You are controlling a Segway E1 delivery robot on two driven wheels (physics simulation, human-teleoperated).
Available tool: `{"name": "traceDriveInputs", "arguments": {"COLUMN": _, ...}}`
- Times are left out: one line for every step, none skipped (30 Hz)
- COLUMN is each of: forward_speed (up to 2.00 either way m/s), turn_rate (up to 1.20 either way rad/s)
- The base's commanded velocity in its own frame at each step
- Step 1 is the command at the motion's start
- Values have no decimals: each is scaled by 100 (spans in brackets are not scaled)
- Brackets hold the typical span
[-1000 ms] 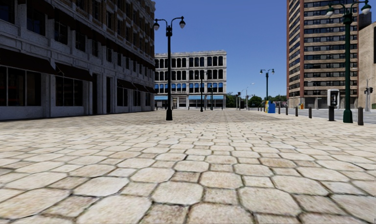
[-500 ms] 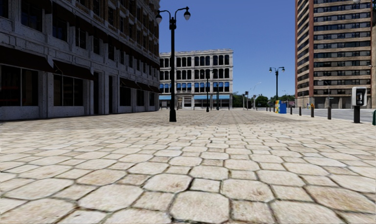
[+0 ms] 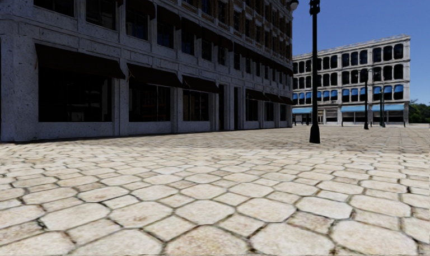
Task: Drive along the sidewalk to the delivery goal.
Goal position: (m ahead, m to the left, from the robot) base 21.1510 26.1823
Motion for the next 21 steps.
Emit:
{"name": "traceDriveInputs", "arguments": {"forward_speed": 200, "turn_rate": 120}}
{"name": "traceDriveInputs", "arguments": {"forward_speed": 200, "turn_rate": 120}}
{"name": "traceDriveInputs", "arguments": {"forward_speed": 200, "turn_rate": 117}}
{"name": "traceDriveInputs", "arguments": {"forward_speed": 200, "turn_rate": 104}}
{"name": "traceDriveInputs", "arguments": {"forward_speed": 200, "turn_rate": 57}}
{"name": "traceDriveInputs", "arguments": {"forward_speed": 200, "turn_rate": 36}}
{"name": "traceDriveInputs", "arguments": {"forward_speed": 200, "turn_rate": 23}}
{"name": "traceDriveInputs", "arguments": {"forward_speed": 200, "turn_rate": 9}}
{"name": "traceDriveInputs", "arguments": {"forward_speed": 200, "turn_rate": 2}}
{"name": "traceDriveInputs", "arguments": {"forward_speed": 200, "turn_rate": 0}}
{"name": "traceDriveInputs", "arguments": {"forward_speed": 200, "turn_rate": 0}}
{"name": "traceDriveInputs", "arguments": {"forward_speed": 200, "turn_rate": 0}}
{"name": "traceDriveInputs", "arguments": {"forward_speed": 200, "turn_rate": 0}}
{"name": "traceDriveInputs", "arguments": {"forward_speed": 200, "turn_rate": 0}}
{"name": "traceDriveInputs", "arguments": {"forward_speed": 200, "turn_rate": 0}}
{"name": "traceDriveInputs", "arguments": {"forward_speed": 200, "turn_rate": 0}}
{"name": "traceDriveInputs", "arguments": {"forward_speed": 200, "turn_rate": 0}}
{"name": "traceDriveInputs", "arguments": {"forward_speed": 200, "turn_rate": 0}}
{"name": "traceDriveInputs", "arguments": {"forward_speed": 200, "turn_rate": 0}}
{"name": "traceDriveInputs", "arguments": {"forward_speed": 200, "turn_rate": 0}}
{"name": "traceDriveInputs", "arguments": {"forward_speed": 200, "turn_rate": 0}}
